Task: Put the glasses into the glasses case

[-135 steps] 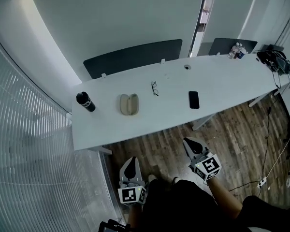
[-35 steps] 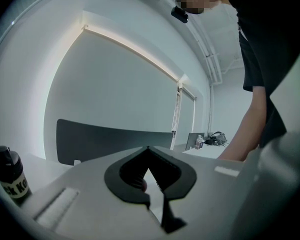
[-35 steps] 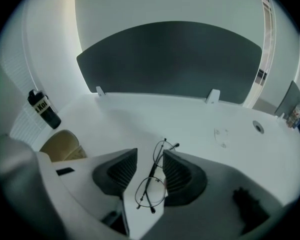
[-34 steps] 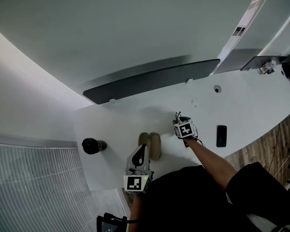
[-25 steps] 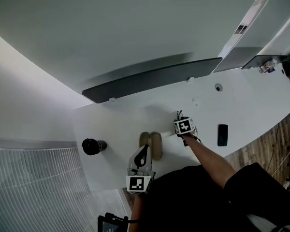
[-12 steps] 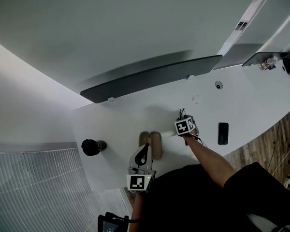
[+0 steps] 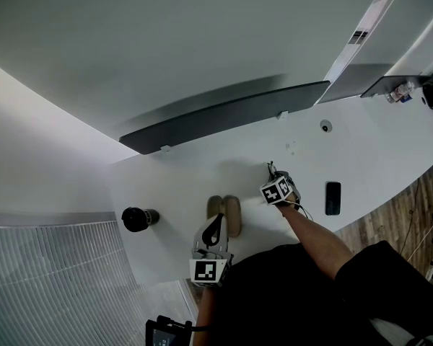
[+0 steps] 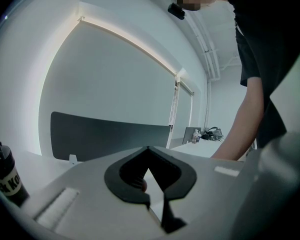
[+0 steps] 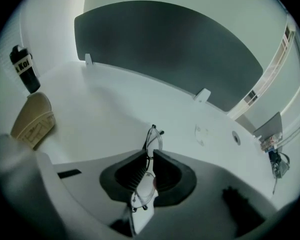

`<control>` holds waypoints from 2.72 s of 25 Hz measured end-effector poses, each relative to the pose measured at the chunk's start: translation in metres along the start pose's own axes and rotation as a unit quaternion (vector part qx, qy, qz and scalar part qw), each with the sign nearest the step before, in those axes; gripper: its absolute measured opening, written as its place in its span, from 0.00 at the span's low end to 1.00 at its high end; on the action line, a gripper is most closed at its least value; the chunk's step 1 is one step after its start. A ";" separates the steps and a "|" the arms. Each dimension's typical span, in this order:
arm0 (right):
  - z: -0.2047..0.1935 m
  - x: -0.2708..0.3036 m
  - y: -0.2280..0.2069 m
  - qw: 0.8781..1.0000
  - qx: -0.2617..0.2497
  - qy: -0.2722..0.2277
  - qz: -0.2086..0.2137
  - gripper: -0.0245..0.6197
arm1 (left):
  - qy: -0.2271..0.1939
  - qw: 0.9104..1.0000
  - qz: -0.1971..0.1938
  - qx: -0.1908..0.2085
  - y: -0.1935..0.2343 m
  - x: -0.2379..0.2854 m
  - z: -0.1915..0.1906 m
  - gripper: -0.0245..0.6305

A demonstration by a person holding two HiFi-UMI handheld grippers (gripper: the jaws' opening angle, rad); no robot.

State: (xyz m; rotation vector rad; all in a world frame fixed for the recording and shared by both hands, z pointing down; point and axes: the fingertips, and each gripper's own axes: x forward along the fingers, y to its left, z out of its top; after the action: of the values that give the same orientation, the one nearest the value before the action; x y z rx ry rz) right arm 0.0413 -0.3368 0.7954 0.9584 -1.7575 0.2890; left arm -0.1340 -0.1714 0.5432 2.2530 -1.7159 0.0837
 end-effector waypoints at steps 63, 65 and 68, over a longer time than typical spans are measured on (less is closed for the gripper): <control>0.097 -0.136 0.104 0.614 0.575 -0.178 0.511 0.06 | -0.023 0.996 0.088 -0.022 0.018 -0.076 -0.013 0.05; 0.098 -0.132 0.118 0.629 0.554 -0.169 0.519 0.06 | -0.025 0.995 0.093 -0.027 0.021 -0.078 -0.011 0.05; 0.094 -0.125 0.144 0.660 0.526 -0.138 0.519 0.06 | -0.026 0.995 0.093 -0.025 0.023 -0.079 -0.011 0.05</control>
State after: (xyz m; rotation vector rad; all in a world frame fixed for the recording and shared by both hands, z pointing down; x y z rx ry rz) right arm -0.1118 -0.2423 0.6827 0.5711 -2.2473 2.1941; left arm -0.1769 -0.0998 0.5401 2.0727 -1.9314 0.0231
